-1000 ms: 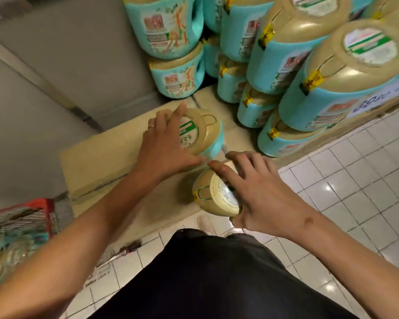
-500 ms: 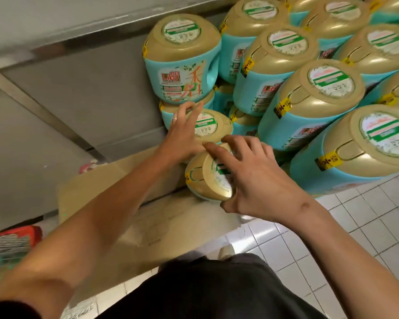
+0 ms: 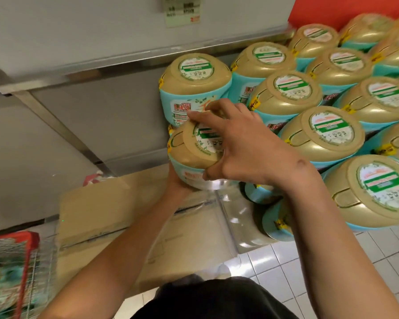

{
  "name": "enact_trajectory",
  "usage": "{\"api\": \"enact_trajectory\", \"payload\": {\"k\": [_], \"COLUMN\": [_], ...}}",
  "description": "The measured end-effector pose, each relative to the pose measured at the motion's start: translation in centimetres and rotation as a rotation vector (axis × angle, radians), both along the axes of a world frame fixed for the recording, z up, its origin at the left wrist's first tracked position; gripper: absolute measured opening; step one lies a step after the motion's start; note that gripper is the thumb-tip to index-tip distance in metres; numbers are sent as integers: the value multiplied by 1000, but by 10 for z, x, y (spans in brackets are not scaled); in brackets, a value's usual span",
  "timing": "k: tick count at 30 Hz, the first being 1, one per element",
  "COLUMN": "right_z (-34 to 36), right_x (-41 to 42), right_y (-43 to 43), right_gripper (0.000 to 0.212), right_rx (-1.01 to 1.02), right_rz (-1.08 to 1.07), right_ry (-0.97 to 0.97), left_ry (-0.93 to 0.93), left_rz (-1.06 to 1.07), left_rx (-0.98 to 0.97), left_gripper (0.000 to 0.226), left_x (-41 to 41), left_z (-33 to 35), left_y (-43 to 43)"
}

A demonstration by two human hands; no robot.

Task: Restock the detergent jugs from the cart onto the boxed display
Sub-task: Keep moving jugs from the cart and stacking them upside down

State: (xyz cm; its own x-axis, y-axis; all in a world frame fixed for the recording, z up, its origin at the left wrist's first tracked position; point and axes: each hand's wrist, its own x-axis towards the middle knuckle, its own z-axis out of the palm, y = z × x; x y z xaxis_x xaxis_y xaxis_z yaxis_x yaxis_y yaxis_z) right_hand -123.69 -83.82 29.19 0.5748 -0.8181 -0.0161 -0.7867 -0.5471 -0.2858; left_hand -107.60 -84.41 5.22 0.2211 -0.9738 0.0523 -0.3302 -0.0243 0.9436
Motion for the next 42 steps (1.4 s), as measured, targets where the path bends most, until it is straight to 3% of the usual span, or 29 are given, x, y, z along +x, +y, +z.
{"api": "enact_trajectory", "payload": {"k": [1,2,3,5,9,14,26,37,42], "right_z": [2,3,3,3,4,5,-20,-55,-83], "right_x": [5,10,14,18,23,26,9,0,-7], "right_y": [-6,-12,-18,-28,-41,-48,-38,-31,-7], "right_gripper": [113,113,113,114,116,106,97,75,69], "right_rx": [1,1,6,31,68,48,-37,-225,-396], "right_rz": [0,0,1,5,14,-17,-33,2,-181], "right_ry": [-8,-5,3,3,-13,-35,-118,-423,-562], "left_ry": [107,0,-122,29,126,153,-55,-77,-137], "left_rz": [-12,30,29,71,59,61,129,126,39], "left_rx": [40,70,73,181,116,105,33,44,58], "left_gripper": [45,40,51,91,92,123,122,114,131], "left_x": [-1,4,3,2,5,4,-18,-17,-4], "left_z": [-1,0,-1,-12,-16,-9,-1,1,-1], "left_y": [0,-2,-2,-4,1,-2,8,12,10]}}
